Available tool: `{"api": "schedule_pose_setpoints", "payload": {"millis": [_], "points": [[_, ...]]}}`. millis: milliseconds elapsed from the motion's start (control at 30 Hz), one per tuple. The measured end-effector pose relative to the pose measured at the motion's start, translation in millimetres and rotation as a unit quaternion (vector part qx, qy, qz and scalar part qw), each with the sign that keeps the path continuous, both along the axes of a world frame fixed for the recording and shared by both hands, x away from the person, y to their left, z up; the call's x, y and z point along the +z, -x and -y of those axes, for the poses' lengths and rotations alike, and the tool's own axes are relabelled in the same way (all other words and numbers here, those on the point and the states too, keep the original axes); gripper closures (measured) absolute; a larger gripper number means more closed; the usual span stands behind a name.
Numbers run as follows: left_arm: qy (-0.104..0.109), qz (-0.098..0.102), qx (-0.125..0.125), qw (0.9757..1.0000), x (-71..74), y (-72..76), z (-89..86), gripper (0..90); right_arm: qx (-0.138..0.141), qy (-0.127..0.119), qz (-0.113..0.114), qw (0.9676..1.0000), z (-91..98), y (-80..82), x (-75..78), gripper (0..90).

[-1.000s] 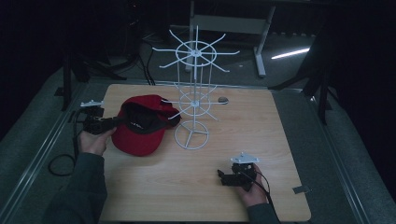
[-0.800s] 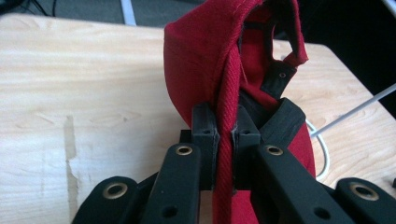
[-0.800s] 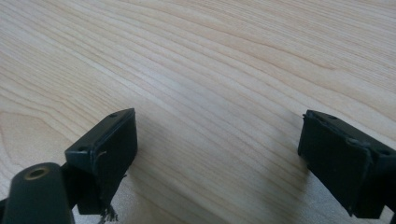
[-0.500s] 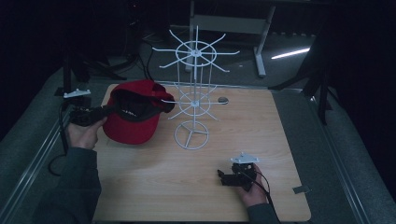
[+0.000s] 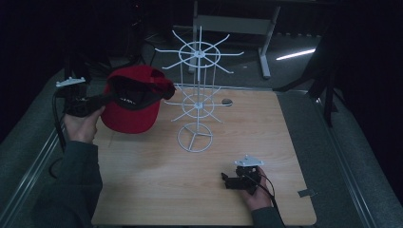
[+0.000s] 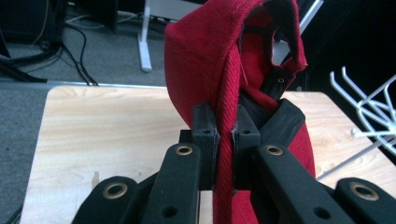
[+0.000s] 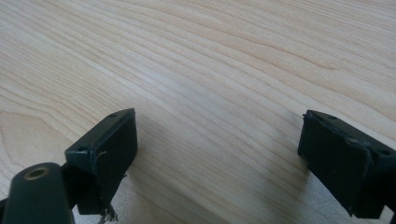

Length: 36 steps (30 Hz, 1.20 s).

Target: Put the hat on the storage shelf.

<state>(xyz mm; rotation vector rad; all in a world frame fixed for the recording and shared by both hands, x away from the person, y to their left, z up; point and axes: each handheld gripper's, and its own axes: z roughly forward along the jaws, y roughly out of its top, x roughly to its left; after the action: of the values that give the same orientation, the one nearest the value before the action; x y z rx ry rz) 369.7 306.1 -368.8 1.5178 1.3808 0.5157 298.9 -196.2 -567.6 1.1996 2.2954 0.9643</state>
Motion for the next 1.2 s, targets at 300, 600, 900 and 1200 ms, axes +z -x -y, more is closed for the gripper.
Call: {"api": "schedule_pose_setpoints", "payload": {"millis": [300,600,900,1200], "points": [[-0.017,0.016,0.002,0.9997,21.4,-5.8,8.2,84.6,0.0,0.0,0.0,1.0,0.0,0.0,0.1,11.7],[-0.016,0.033,0.003,0.9993,38.5,-9.2,15.6,84.6,0.0,0.0,0.0,1.0,0.0,0.0,0.0,11.7],[-0.002,0.052,0.007,0.9986,56.8,-10.2,19.6,84.6,0.0,0.0,0.0,1.0,0.0,0.1,0.0,11.7],[0.01,0.069,0.005,0.9976,73.2,-11.4,25.7,84.5,-0.001,0.0,-0.001,1.0,0.0,0.1,0.1,11.7]]}}
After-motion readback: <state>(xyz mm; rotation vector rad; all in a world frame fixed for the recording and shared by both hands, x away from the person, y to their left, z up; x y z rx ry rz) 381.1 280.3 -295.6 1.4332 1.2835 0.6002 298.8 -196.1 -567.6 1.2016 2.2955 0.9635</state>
